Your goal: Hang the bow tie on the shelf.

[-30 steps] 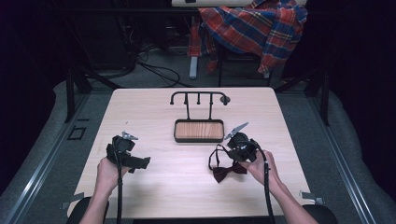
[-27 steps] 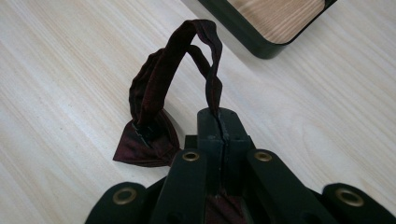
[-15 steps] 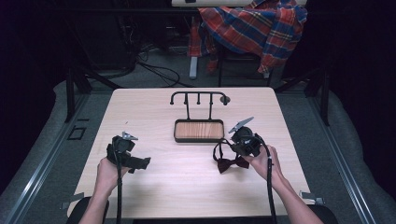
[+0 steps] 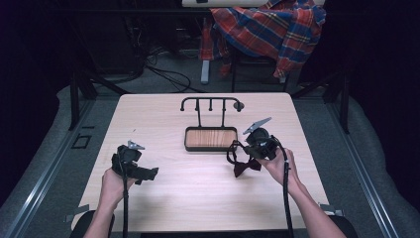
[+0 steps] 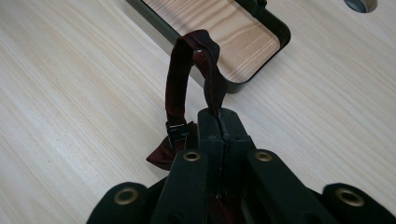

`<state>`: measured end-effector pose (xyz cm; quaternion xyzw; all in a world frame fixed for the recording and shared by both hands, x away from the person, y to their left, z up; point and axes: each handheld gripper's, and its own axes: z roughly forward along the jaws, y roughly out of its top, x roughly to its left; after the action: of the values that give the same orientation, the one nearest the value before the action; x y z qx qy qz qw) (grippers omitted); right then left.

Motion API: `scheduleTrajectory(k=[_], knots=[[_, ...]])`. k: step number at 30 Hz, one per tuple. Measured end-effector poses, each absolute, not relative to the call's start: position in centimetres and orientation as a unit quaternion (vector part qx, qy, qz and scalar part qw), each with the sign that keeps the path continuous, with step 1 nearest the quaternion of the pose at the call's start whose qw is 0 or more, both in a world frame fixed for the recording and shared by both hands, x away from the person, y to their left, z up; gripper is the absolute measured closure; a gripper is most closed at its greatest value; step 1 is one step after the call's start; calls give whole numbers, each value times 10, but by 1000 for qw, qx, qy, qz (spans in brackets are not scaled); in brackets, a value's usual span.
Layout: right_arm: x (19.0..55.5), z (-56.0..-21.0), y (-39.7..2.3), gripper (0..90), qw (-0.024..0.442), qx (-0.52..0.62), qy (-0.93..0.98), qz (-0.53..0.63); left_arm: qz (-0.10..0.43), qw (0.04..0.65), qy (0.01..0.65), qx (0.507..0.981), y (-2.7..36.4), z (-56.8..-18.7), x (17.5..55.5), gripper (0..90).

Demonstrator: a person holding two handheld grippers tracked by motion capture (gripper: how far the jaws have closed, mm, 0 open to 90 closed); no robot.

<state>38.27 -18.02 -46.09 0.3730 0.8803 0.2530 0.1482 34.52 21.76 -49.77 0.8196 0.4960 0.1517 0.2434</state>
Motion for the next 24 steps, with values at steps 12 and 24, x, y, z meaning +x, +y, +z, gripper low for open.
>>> scheduleTrajectory(k=[12, 24], knots=[[379, -447, -179, 894, 163, 362, 878, 268, 152, 243, 489, 824, 213, -498, 345, 3], [387, -429, -183, 894, 183, 369, 864, 291, 151, 241, 484, 827, 210, -499, 347, 5]])
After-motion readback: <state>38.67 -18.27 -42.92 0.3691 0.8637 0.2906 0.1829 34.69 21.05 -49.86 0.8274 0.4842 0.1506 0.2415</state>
